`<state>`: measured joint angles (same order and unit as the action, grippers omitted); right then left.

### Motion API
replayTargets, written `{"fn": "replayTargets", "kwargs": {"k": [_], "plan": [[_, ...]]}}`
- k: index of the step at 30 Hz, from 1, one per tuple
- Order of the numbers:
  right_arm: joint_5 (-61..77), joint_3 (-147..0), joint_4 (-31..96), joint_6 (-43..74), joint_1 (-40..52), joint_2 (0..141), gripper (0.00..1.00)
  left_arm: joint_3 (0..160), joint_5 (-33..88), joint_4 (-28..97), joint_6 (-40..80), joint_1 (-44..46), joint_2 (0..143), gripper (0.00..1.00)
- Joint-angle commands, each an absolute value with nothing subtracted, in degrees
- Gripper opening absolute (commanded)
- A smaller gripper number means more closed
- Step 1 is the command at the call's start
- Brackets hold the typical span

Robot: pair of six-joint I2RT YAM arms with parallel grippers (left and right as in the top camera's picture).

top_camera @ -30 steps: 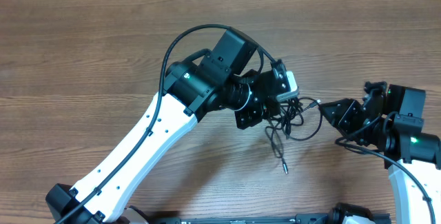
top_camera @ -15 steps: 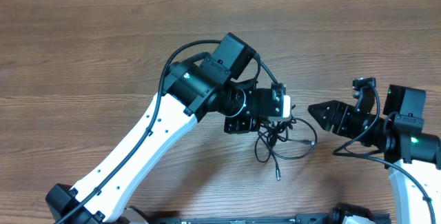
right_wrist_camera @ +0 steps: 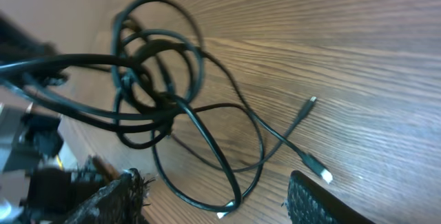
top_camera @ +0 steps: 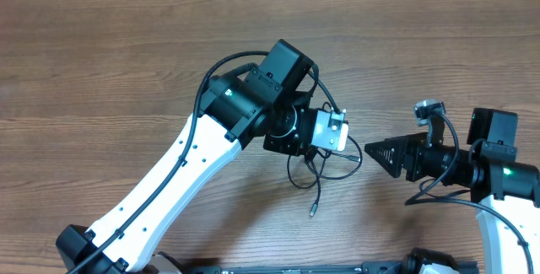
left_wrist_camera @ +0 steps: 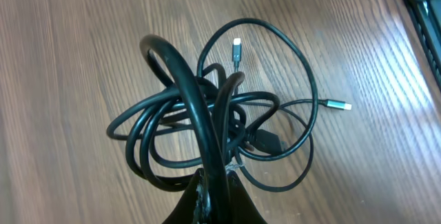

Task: Untangle cables

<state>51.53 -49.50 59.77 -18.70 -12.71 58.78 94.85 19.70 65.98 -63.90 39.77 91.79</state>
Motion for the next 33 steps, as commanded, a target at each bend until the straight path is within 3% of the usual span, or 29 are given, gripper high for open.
{"fn": "replayTargets", "kwargs": {"k": [1, 12, 17, 26, 30, 31, 32, 33], "plan": [[55.6, -49.5, 60.4, -27.6, -12.8, 58.6, 0.65, 95.0, 24.8, 65.6, -74.2, 39.8, 91.4, 0.04], [55.6, -49.5, 60.4, -27.6, -11.7, 58.6, 0.63, 95.0, 31.6, 63.5, -80.6, 39.8, 91.4, 0.04], [55.6, -49.5, 60.6, -29.0, -8.6, 58.6, 0.48, 95.0, 32.2, 60.8, -80.6, 39.7, 91.4, 0.04], [55.6, -49.5, 60.4, -29.0, -6.7, 58.6, 0.37, 95.0, 38.1, 60.4, -80.6, 35.6, 91.3, 0.05], [55.6, -49.5, 60.4, -29.0, -6.7, 58.6, 0.22, 95.0, 42.5, 60.3, -80.6, 33.6, 91.3, 0.04], [55.6, -49.5, 60.4, -29.0, -6.7, 58.6, 0.17, 95.0, 43.4, 60.4, -80.6, 33.4, 91.3, 0.04], [55.6, -49.5, 60.4, -29.0, -6.7, 58.6, 0.04, 95.0, 44.7, 60.6, -80.6, 33.2, 91.3, 0.04], [55.7, -49.5, 60.4, -29.0, -6.7, 58.6, 0.04, 95.0, 45.8, 60.9, -80.6, 33.1, 91.3, 0.04]]}}
